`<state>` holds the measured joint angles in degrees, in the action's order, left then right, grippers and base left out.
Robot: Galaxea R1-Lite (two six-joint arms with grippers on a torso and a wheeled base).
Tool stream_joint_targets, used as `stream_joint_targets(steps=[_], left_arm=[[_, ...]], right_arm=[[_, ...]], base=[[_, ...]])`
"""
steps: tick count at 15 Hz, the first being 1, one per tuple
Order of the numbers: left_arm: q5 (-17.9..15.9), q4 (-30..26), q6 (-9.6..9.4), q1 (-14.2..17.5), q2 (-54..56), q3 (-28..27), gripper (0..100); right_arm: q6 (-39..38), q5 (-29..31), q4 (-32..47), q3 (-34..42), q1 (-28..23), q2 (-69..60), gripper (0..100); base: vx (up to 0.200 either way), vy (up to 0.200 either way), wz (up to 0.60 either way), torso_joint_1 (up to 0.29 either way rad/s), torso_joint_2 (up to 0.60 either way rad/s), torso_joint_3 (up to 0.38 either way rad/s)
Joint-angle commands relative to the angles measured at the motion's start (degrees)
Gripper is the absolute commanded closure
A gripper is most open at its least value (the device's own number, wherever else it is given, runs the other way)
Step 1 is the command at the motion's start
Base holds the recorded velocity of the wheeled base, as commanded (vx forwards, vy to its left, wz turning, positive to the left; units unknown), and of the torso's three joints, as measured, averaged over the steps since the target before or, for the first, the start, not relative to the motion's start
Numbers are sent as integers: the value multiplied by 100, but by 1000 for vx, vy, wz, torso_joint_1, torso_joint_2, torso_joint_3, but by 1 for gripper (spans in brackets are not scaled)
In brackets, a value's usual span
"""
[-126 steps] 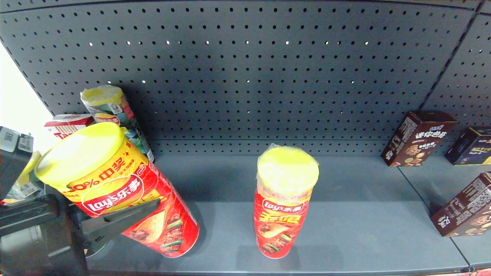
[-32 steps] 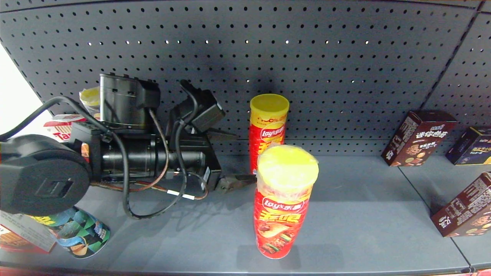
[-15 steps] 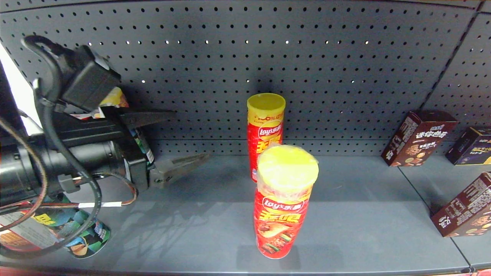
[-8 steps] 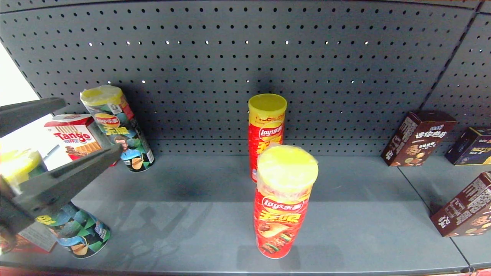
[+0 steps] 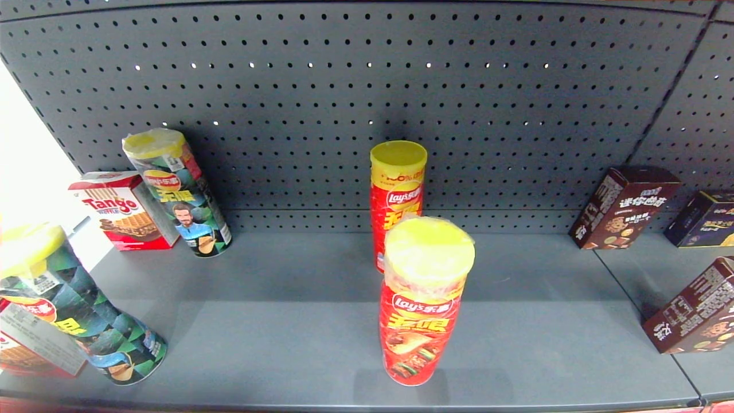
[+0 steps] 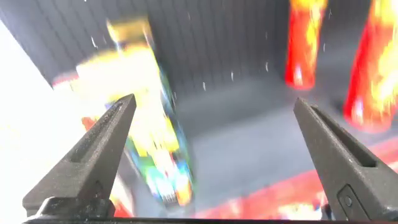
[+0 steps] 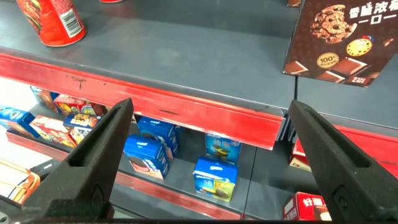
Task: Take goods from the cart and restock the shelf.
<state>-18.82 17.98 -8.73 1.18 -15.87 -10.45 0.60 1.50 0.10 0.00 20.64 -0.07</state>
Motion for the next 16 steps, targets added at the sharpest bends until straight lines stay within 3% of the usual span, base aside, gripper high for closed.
stream_joint_targets(steps=[1,2,4,6,7,13,16], left_arm=[[-157,-14,29,-153,1157,913,0],[-130,-40,12,-224,1306,1045,0],[116,-726,-76,-171,1587,1045,0],[124,-1209,-340,-153,1587,1045,0],[124,-1350,-349,-153,1587,1045,0],[54,-1394,-314,-153,1587,1045,0],[485,-1403,-287,-153,1587,1045,0]], right_arm=[[2,-1,-1,0,2,7,0],[2,-1,-1,0,2,7,0],[2,-1,-1,0,2,7,0],[2,-1,-1,0,2,7,0],[2,-1,-1,0,2,7,0],[2,-1,-1,0,2,7,0],[2,-1,-1,0,2,7,0]], base=[[0,0,0,0,0,0],[0,0,0,0,0,0],[0,0,0,0,0,0],[0,0,0,0,0,0],[0,0,0,0,0,0],[0,0,0,0,0,0],[0,0,0,0,0,0]])
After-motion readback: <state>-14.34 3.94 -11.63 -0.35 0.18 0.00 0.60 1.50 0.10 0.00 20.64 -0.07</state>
